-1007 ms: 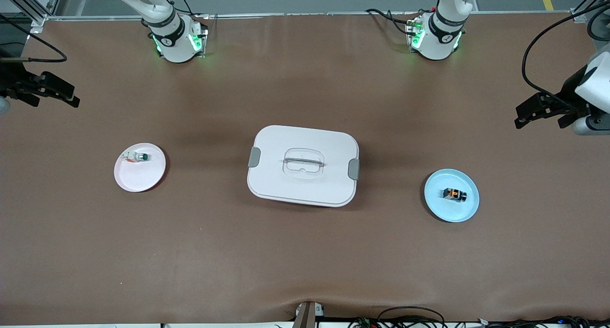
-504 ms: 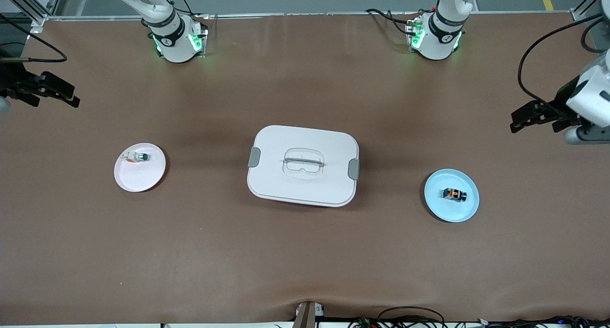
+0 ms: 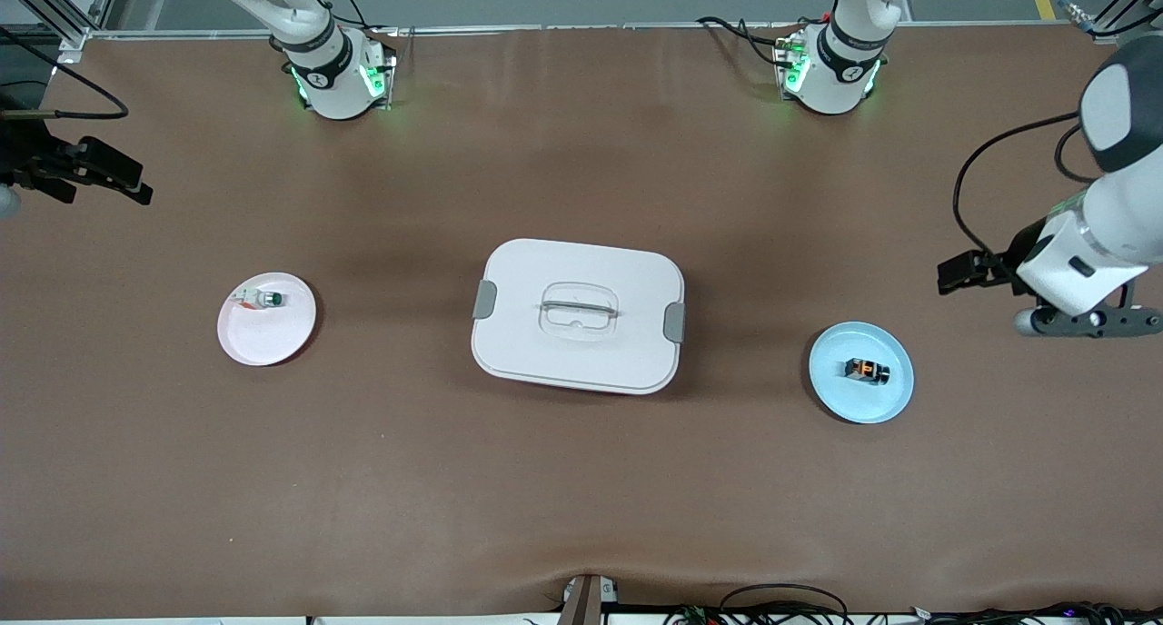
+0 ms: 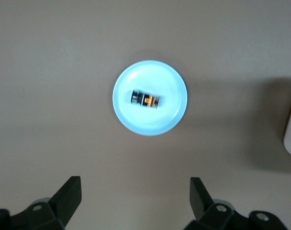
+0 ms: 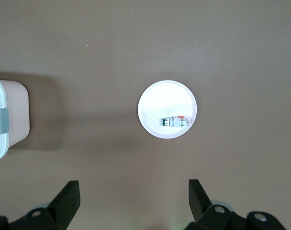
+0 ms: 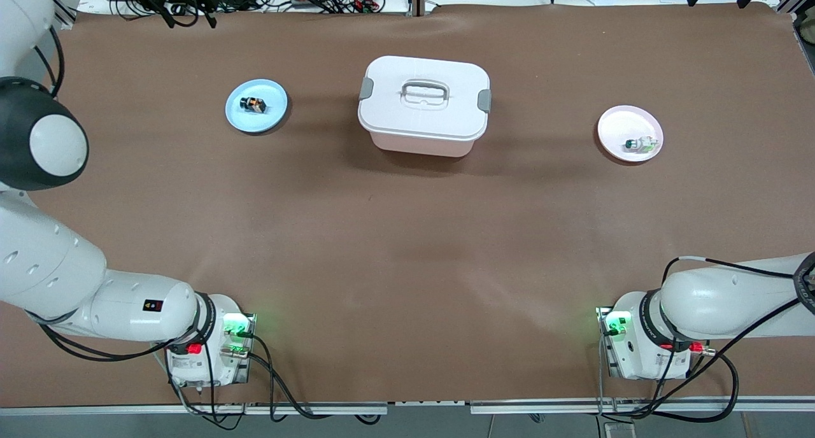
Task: Transfer orange switch to right arm and place
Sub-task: 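Move the left gripper over the black-orange switch on the blue plate, then lower the left gripper and close it on the black-orange switch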
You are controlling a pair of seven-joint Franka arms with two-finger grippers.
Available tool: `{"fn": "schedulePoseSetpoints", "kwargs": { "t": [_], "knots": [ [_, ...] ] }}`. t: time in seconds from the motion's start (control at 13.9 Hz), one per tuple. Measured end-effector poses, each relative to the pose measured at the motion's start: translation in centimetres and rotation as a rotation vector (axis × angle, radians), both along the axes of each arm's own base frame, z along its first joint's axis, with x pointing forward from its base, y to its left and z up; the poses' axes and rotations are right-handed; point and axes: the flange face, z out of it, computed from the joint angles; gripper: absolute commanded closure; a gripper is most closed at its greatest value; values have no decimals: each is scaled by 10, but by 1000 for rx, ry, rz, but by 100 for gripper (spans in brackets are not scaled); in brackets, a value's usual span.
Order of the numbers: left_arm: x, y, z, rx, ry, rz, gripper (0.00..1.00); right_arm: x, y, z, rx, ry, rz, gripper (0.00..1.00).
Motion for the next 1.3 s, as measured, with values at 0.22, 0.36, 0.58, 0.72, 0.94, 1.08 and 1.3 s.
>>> {"fn": "schedulePoseSetpoints", "kwargs": {
  "t": [0.22,0.36,0.58,0.72,0.94,1.08,1.3],
  "knots": [
    [11,-1,-48,0,12,-58,0,0,0,0,0,1,0,0],
    [18,-1,-75,-1,28,-106,0,0,0,-1,0,1,0,0],
    [28,-3,-113,-2,42,-152,0,0,0,-1,0,1,0,0],
    [35,-6,-142,-1,45,-169,0,0,0,-1,0,2,0,0],
    [41,-9,-173,-2,51,-198,0,0,0,-1,0,2,0,0],
    [43,-9,-188,-3,63,-218,0,0,0,-1,0,2,0,0],
    [43,-4,-210,-6,90,-239,0,0,0,-1,0,2,0,0]
  ]
}}
